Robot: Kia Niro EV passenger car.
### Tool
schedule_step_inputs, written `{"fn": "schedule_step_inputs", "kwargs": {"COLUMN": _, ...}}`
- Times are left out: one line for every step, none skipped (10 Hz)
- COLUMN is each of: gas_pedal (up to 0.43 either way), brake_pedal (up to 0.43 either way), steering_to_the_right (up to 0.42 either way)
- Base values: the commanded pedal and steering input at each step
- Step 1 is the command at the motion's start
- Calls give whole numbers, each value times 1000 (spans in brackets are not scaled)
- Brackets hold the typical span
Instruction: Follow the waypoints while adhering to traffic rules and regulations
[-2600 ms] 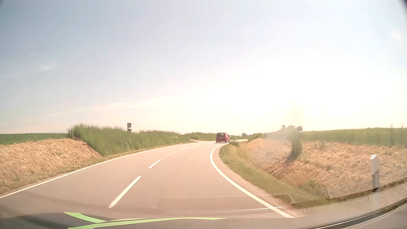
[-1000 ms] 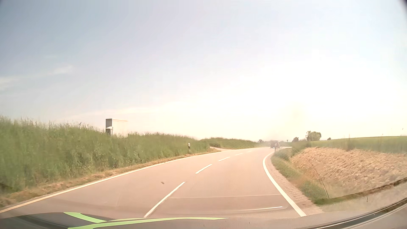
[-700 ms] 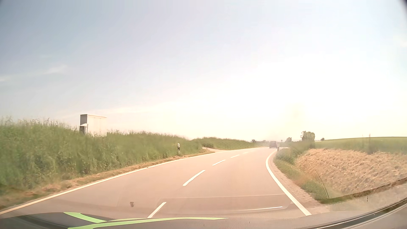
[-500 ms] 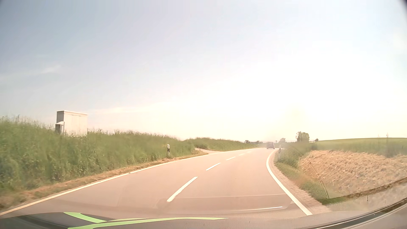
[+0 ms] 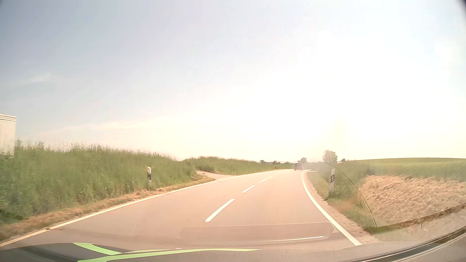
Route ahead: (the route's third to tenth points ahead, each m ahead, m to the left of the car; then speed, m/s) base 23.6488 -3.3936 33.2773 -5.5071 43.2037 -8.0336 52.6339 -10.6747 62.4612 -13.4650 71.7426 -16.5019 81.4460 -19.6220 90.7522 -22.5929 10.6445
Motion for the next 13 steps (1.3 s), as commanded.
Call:
{"fn": "schedule_step_inputs", "kwargs": {"gas_pedal": 287, "brake_pedal": 0, "steering_to_the_right": 66}}
{"fn": "schedule_step_inputs", "kwargs": {"gas_pedal": 287, "brake_pedal": 0, "steering_to_the_right": 66}}
{"fn": "schedule_step_inputs", "kwargs": {"gas_pedal": 287, "brake_pedal": 0, "steering_to_the_right": 66}}
{"fn": "schedule_step_inputs", "kwargs": {"gas_pedal": 287, "brake_pedal": 0, "steering_to_the_right": 66}}
{"fn": "schedule_step_inputs", "kwargs": {"gas_pedal": 287, "brake_pedal": 0, "steering_to_the_right": 65}}
{"fn": "schedule_step_inputs", "kwargs": {"gas_pedal": 287, "brake_pedal": 0, "steering_to_the_right": 63}}
{"fn": "schedule_step_inputs", "kwargs": {"gas_pedal": 287, "brake_pedal": 0, "steering_to_the_right": 61}}
{"fn": "schedule_step_inputs", "kwargs": {"gas_pedal": 287, "brake_pedal": 0, "steering_to_the_right": 58}}
{"fn": "schedule_step_inputs", "kwargs": {"gas_pedal": 287, "brake_pedal": 0, "steering_to_the_right": 53}}
{"fn": "schedule_step_inputs", "kwargs": {"gas_pedal": 287, "brake_pedal": 0, "steering_to_the_right": 48}}
{"fn": "schedule_step_inputs", "kwargs": {"gas_pedal": 287, "brake_pedal": 0, "steering_to_the_right": 45}}
{"fn": "schedule_step_inputs", "kwargs": {"gas_pedal": 287, "brake_pedal": 0, "steering_to_the_right": 42}}
{"fn": "schedule_step_inputs", "kwargs": {"gas_pedal": 287, "brake_pedal": 0, "steering_to_the_right": 38}}
